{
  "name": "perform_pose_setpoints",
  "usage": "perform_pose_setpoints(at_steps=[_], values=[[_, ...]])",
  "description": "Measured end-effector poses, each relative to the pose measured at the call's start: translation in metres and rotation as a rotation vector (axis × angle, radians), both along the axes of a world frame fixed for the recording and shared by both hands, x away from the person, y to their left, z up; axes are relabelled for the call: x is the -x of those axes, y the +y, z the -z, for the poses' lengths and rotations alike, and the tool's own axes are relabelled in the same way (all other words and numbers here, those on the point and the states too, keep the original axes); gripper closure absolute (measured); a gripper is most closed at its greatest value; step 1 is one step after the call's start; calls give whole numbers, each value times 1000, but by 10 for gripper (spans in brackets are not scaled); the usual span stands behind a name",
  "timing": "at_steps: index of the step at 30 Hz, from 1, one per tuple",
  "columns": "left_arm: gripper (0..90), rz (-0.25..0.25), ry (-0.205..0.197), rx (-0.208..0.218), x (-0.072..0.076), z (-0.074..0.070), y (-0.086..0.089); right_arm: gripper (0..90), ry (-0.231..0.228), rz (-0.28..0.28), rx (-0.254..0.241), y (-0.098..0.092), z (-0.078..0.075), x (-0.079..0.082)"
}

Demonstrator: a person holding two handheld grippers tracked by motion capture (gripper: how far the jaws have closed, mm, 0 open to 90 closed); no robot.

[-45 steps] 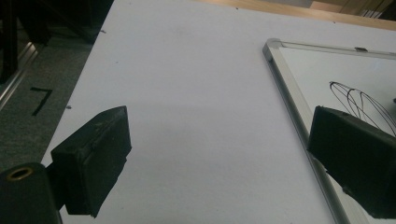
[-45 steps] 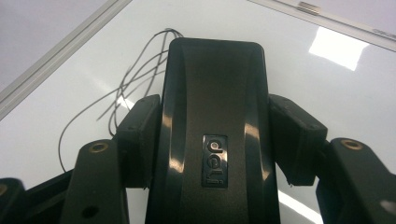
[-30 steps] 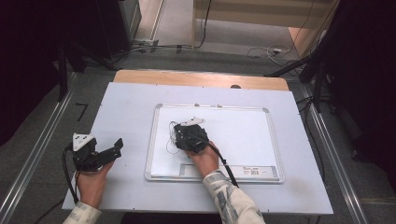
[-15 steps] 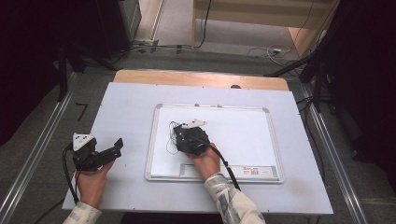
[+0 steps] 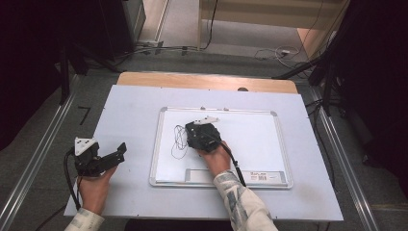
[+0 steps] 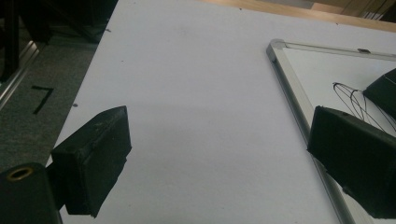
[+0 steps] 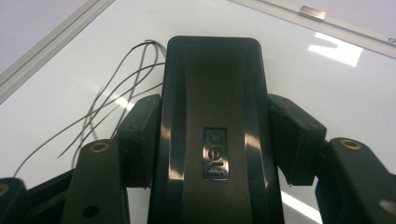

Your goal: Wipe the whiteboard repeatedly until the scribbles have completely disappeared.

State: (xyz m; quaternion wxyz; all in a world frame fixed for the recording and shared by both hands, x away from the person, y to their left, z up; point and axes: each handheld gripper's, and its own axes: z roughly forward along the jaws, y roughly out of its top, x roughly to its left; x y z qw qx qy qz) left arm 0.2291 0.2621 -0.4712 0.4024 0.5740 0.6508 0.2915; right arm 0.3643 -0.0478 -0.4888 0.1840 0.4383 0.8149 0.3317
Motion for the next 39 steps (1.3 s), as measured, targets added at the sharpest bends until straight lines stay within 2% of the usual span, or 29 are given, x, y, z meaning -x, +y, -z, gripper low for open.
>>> perform_pose_setpoints(at_steps=[7, 12, 25, 39], values=[[65, 0, 2, 0, -1, 0, 1, 379, 5, 23, 9, 5, -1, -13], [65, 2, 1, -2, -2, 1, 0, 379, 1, 19, 22, 14, -2, -17], [65, 5, 3, -3, -3, 0, -1, 379, -7, -12, 28, 43, -1, -10], [65, 8, 2, -3, -3, 0, -1, 379, -12, -48, 28, 65, 0, 0]])
